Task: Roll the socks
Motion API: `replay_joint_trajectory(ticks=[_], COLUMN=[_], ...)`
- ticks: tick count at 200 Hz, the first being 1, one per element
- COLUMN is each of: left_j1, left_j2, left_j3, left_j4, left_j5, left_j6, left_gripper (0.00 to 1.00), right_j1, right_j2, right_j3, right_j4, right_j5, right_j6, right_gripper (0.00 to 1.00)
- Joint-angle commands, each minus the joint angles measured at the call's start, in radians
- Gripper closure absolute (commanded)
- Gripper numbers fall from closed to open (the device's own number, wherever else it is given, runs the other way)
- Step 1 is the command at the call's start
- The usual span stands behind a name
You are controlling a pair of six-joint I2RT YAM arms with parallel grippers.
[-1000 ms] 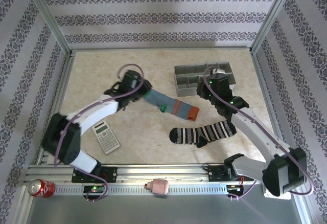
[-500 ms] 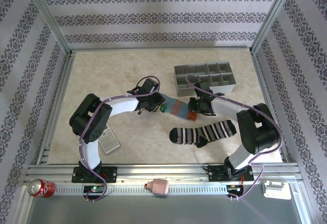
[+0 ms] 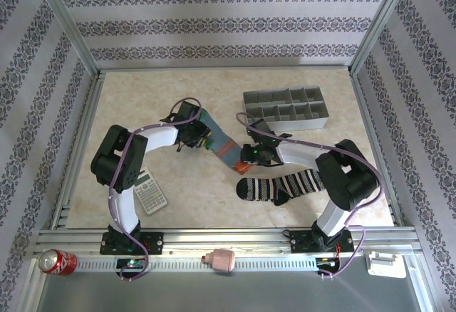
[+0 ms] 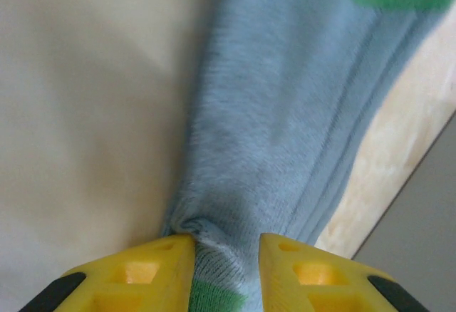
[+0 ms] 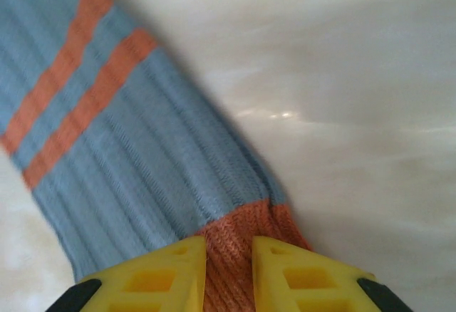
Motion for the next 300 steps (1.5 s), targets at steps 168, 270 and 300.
replay_joint_trajectory(ticks=[168, 270, 300], left_j1=[-0.026, -0.051, -0.055], left_j2=[-0.565, -0.402, -0.383], left_j3=[-0.322, -0.387, -0.397], left_j4=[-0.338, -0.157, -0.146], left_j5=[0.085, 0.127, 0.131], left_j6=[0.087, 0.018, 0.02], left_gripper=[0.72, 0.93, 0.93], right_j1=[0.267, 0.362, 0.369], right_j2=[-0.287, 0.052, 0.11], right_j3=[-0.141, 0.028, 0.058], right_j4=[0.083, 0.199, 0.206], right_j5=[0.0, 0.159, 0.204], right_j6=[-1.288, -1.32, -1.295], right_gripper=[0.3, 0.39, 0.52])
